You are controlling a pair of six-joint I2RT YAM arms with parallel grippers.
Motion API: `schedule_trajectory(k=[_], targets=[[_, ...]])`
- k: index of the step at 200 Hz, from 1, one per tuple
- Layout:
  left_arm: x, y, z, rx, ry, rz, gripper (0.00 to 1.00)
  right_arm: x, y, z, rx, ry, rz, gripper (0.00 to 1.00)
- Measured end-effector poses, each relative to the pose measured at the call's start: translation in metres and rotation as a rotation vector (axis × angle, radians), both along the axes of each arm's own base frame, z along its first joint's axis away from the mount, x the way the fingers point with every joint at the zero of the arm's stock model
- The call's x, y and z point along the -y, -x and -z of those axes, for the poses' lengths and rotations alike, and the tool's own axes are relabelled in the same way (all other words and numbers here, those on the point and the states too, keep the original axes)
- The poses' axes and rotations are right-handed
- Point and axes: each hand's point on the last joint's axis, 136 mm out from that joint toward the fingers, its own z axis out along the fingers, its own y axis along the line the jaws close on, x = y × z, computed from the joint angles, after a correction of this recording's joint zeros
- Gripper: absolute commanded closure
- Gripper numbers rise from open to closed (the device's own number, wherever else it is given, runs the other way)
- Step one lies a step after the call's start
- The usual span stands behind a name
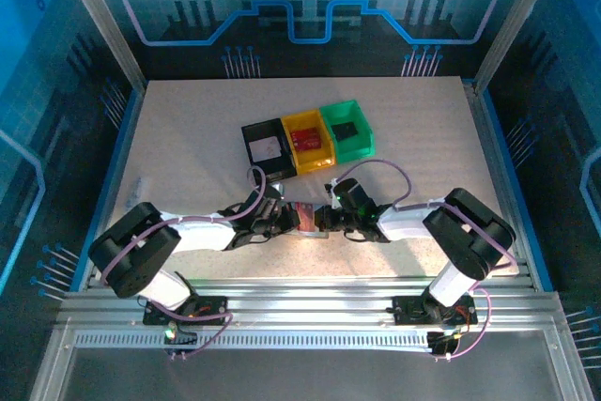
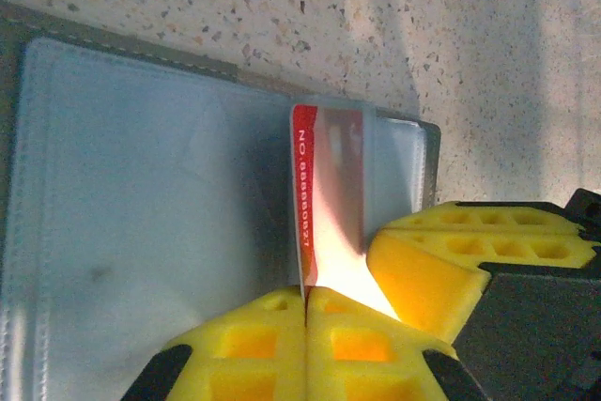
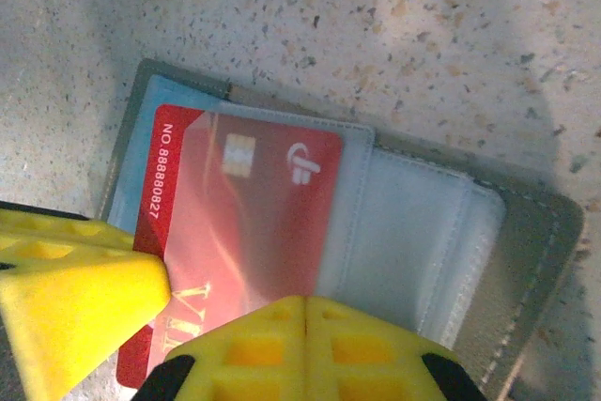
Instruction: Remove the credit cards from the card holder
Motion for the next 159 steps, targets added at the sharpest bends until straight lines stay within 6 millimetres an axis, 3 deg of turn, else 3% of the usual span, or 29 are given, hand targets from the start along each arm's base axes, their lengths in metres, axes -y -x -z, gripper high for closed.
schedule_trajectory(k=[53,159], targets=[[-0.017,-0.001,-0.008,0.002,-0.013,-0.015,1.00,-0.006,-0.005,-0.001,0.011,-0.035,0.006,1.00],[-0.029,-0.001,-0.019,0.003,-0.010,-0.022,1.00,-0.012,-0.006,-0.002,0.012,-0.064,0.000,1.00]])
